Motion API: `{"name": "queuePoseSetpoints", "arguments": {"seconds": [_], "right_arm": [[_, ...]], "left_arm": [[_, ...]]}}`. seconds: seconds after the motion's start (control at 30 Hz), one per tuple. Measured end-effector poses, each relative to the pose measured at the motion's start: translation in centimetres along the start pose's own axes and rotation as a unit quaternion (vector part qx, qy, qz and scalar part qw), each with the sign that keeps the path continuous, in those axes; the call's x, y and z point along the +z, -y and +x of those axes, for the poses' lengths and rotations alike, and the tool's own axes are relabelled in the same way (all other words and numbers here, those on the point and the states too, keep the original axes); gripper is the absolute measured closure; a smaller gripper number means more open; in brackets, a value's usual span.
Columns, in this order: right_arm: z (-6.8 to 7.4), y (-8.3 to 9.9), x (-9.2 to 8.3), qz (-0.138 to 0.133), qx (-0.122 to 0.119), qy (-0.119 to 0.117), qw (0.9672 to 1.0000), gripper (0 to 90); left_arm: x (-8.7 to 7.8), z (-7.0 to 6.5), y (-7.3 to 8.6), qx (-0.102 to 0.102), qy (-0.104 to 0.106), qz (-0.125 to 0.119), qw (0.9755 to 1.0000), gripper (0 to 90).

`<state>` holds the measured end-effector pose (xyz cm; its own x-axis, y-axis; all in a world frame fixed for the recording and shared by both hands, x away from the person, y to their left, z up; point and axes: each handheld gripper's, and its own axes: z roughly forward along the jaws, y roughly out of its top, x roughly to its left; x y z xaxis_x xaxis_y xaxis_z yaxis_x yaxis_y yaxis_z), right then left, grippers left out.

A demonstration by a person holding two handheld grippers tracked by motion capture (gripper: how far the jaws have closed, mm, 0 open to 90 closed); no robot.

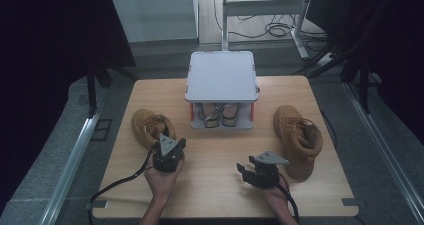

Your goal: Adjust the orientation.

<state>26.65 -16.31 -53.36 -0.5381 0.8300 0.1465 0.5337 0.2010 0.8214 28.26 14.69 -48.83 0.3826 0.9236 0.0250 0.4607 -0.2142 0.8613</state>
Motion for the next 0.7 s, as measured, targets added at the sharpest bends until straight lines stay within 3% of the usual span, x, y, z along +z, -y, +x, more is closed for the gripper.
{"name": "queuePoseSetpoints", "arguments": {"seconds": [0.07,0.17,0.3,0.43,0.57,0.7], "right_arm": [[0.0,0.0,0.0,0.000,0.001,0.000,1.0000,42.8],[0.0,0.0,0.0,-0.002,0.001,0.001,1.0000,42.8],[-0.1,0.0,0.0,-0.001,0.001,0.002,1.0000,42.8],[-0.2,0.0,-0.1,-0.003,0.002,0.003,1.0000,42.8],[-0.2,0.0,-0.1,-0.002,0.002,0.003,1.0000,42.8],[-0.2,0.0,-0.1,-0.003,0.002,0.003,1.0000,42.8]], "left_arm": [[-0.1,0.1,0.2,0.006,-0.008,0.001,0.9999,89.7],[-0.5,0.8,0.5,-0.001,0.002,-0.004,1.0000,89.9],[-1.0,0.8,0.7,0.008,-0.003,0.002,1.0000,89.9],[-1.7,1.4,1.1,-0.009,0.012,0.001,0.9999,90.0],[-2.7,1.8,1.5,-0.006,0.012,0.007,0.9999,89.9],[-3.8,2.7,2.1,-0.024,0.028,0.005,0.9993,89.9]]}}
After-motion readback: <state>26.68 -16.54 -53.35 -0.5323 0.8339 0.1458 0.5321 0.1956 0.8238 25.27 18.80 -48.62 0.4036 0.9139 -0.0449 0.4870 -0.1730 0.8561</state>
